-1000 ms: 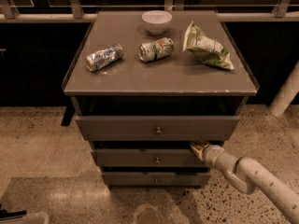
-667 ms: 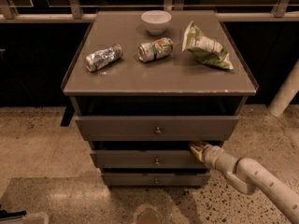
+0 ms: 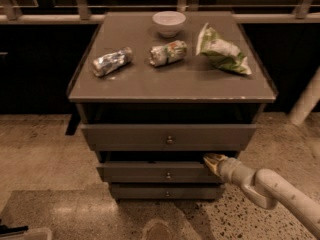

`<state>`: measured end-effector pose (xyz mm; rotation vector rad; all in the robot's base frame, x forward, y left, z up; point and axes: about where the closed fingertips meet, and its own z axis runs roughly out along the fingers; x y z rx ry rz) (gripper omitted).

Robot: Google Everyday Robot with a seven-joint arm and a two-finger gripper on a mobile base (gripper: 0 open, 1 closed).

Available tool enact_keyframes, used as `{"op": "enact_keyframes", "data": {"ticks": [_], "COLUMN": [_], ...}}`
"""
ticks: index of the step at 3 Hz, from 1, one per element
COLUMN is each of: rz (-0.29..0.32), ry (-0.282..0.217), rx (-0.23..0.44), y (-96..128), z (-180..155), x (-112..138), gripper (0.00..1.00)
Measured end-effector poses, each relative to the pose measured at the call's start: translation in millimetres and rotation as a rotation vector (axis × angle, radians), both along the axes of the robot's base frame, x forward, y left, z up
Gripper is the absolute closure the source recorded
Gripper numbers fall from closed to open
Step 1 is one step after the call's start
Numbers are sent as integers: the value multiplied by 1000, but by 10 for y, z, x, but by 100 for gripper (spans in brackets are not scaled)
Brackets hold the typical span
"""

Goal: Open middle drawer

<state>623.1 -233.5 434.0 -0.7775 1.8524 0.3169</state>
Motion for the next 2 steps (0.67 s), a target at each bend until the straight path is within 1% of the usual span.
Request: {"op": "enact_keyframes", "data": {"ticks": [1,2], "rz": [0,2], "ry": [1,32], "rx": [-1,-32], "y": [-1,-49], "z": [30,49], "x": [-3,-119], "gripper": [100,100]}}
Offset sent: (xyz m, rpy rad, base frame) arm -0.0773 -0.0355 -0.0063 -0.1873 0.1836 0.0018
